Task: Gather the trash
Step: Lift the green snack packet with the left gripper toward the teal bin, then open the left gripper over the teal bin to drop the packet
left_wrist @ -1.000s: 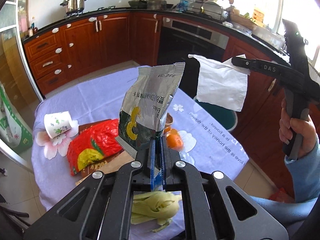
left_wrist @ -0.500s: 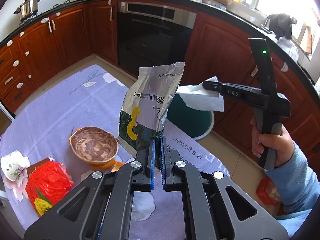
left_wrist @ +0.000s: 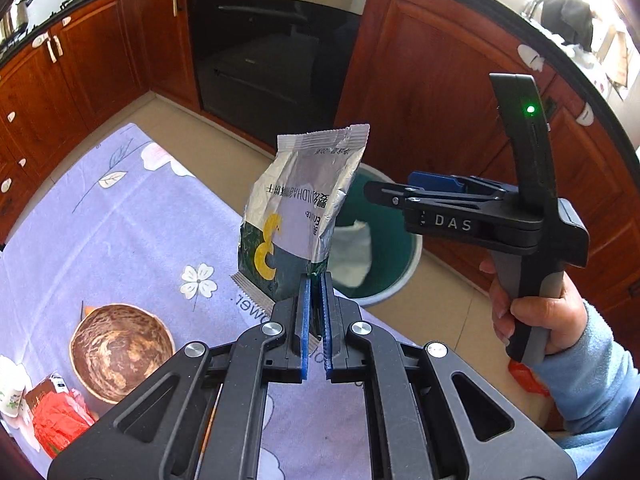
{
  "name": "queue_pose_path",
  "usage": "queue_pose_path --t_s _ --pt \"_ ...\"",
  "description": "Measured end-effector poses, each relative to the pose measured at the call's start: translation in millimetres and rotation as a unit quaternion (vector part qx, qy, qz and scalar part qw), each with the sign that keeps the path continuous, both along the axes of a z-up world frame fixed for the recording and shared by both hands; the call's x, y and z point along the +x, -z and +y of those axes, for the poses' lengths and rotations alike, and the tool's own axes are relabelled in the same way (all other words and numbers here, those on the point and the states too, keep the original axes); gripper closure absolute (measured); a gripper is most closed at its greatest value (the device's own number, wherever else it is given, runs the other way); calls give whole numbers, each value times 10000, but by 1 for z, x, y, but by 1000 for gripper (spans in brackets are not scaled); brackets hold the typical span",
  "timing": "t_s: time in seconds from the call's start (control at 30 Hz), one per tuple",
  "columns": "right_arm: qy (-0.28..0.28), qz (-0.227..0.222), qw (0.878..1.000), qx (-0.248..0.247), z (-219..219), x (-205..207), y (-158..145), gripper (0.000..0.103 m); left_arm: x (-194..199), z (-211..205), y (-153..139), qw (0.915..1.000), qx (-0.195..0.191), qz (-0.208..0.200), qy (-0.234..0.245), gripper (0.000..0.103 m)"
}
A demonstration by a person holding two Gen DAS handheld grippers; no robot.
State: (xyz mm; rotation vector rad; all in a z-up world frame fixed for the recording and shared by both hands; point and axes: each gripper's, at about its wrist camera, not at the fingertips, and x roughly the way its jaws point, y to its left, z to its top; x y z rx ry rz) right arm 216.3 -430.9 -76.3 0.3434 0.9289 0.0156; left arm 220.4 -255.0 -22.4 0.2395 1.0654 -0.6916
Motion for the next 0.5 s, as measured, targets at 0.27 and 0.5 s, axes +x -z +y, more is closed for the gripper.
queue_pose_path --t_s 0.27,0.5 --pt "724 -291 9968 -174 -31 -20 -19 18 17 -47 24 9991 67 163 398 97" --pt "943 -282 9943 -415 -50 -30 -25 17 29 -88 47 9962 36 470 733 97"
